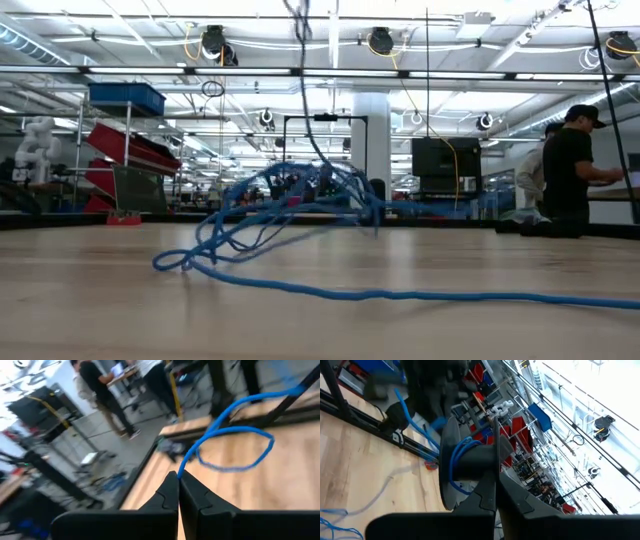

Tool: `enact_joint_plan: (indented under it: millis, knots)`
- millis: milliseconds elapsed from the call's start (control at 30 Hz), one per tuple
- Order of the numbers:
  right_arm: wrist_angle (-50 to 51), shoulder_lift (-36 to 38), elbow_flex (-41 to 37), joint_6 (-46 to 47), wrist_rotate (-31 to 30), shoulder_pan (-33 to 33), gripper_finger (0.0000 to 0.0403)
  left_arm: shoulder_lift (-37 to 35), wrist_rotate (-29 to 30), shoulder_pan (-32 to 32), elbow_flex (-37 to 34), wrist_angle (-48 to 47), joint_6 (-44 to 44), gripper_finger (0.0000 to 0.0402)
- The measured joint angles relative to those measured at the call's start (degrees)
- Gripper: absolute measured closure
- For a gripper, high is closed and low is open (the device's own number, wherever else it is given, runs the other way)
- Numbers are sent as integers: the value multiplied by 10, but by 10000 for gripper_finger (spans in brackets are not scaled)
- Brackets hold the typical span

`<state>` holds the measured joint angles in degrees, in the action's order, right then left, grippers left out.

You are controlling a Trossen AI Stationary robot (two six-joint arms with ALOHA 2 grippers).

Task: Coil cords
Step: Uncoil the blue wire from the spool

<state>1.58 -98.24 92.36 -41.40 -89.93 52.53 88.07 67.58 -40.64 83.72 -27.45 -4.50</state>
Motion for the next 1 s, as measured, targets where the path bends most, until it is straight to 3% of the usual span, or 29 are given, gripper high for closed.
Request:
enact_joint_plan:
  millis: [233, 433, 567, 800, 1000]
  knots:
    - [11, 0, 0, 1, 0, -4, 403, -29, 32, -91, 0, 11, -6, 401]
    - [59, 0, 0, 19, 0, -4, 403, -31, 107, -147, 0, 93, 76, 401]
    - [114, 0, 0, 43, 0, -4, 403, -31, 117, -172, 0, 152, 122, 401]
    - [144, 0, 0, 77, 0, -16, 403, -30, 114, -191, 0, 178, 141, 401]
    - [144, 0, 0, 90, 0, -53, 403, -30, 19, -186, 0, 180, 141, 401]
